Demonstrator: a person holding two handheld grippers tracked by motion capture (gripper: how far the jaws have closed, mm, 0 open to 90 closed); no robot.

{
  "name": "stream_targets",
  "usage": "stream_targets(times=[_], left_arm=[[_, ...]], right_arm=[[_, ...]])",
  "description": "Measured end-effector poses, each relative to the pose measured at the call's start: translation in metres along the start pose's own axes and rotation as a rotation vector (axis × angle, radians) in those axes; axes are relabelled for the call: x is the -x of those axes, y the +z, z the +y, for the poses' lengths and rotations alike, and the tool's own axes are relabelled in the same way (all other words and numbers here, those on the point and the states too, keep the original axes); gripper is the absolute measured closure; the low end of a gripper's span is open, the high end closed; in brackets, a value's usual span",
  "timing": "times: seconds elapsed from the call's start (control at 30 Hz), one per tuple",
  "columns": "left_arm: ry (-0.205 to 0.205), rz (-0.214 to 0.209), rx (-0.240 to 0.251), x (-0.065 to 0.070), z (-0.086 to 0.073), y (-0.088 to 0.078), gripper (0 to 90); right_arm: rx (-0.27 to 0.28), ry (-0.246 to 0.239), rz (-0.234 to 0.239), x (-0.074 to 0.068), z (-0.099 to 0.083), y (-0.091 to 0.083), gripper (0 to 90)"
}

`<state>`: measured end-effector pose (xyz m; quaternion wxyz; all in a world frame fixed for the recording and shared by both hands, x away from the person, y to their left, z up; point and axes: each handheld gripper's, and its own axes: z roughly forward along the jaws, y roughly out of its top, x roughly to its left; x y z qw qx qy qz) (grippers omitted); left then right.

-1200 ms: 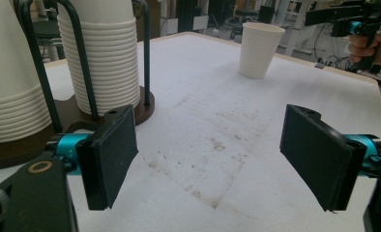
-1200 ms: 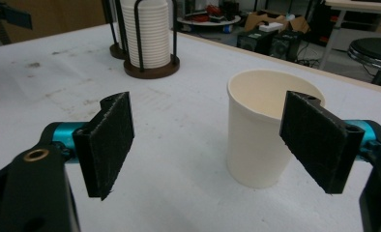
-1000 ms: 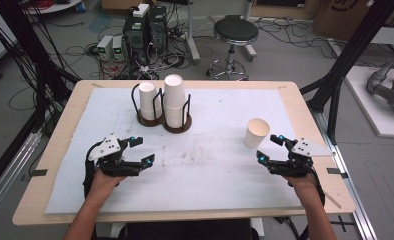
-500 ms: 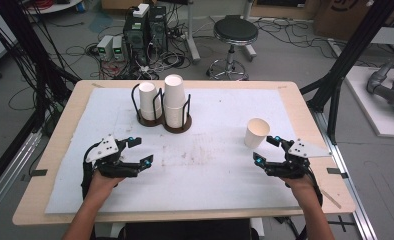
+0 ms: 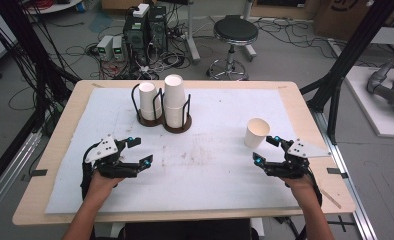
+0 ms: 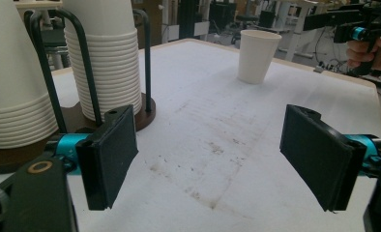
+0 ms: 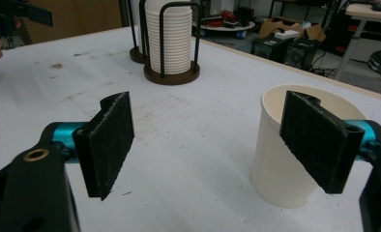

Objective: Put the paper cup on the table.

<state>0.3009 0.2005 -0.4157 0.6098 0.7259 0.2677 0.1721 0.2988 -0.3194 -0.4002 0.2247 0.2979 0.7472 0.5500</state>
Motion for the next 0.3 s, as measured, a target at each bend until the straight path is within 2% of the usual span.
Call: stream_targets(times=[0.3], left_arm=[[-0.009,0.006,-0.004,-0.0022,-0.0024,0.0005,20.9]], right_arm=[[0.003,0.008,-0.003,0.0033,-0.0012,0.0006,20.0]])
